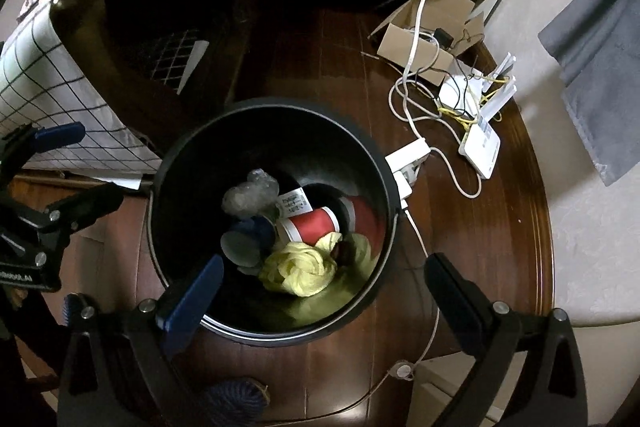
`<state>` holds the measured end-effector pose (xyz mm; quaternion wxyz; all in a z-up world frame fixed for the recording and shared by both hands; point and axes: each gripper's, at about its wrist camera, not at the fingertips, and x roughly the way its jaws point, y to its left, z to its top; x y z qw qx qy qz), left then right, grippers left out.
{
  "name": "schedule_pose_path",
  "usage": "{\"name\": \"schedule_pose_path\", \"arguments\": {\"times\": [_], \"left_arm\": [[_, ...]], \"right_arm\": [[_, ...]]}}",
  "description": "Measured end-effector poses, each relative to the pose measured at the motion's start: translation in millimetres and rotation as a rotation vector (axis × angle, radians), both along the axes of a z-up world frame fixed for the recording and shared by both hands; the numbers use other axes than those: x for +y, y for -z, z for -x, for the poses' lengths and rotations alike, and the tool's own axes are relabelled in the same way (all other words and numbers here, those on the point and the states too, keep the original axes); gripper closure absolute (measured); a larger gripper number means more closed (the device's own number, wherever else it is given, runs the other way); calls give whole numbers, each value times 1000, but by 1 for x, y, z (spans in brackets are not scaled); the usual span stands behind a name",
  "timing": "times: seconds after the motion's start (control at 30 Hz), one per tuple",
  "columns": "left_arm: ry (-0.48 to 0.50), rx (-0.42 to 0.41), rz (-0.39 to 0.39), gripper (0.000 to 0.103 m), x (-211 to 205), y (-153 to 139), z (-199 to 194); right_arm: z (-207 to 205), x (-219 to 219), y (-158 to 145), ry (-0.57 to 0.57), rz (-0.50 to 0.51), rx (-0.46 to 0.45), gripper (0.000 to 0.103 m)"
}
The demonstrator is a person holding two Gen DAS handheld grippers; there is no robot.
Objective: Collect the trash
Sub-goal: 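Carry plastic bag and yellow cloth over the bin and open both tools, then move both open tools back from the bin to the table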
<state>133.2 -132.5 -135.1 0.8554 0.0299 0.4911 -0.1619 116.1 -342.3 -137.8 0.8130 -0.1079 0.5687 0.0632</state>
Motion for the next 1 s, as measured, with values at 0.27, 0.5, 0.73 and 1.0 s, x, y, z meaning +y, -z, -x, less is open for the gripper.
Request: {"name": "schedule_pose_path", "arguments": {"times": [0.27, 0.5, 0.73, 1.0], "left_arm": [[-1, -67, -5, 2, 7, -28, 12], [-16, -124, -4, 2, 21, -53, 21], [-63, -190, -5, 2, 45, -81, 27], [-189, -277, -29, 2, 113, -115, 18]], "right_arm": [[9, 3, -25, 19, -30, -51, 1], [18, 15, -59, 1, -55, -124, 1], [13, 39, -93, -28, -88, -211, 1], [-14, 86, -131, -51, -264, -328, 1]]}}
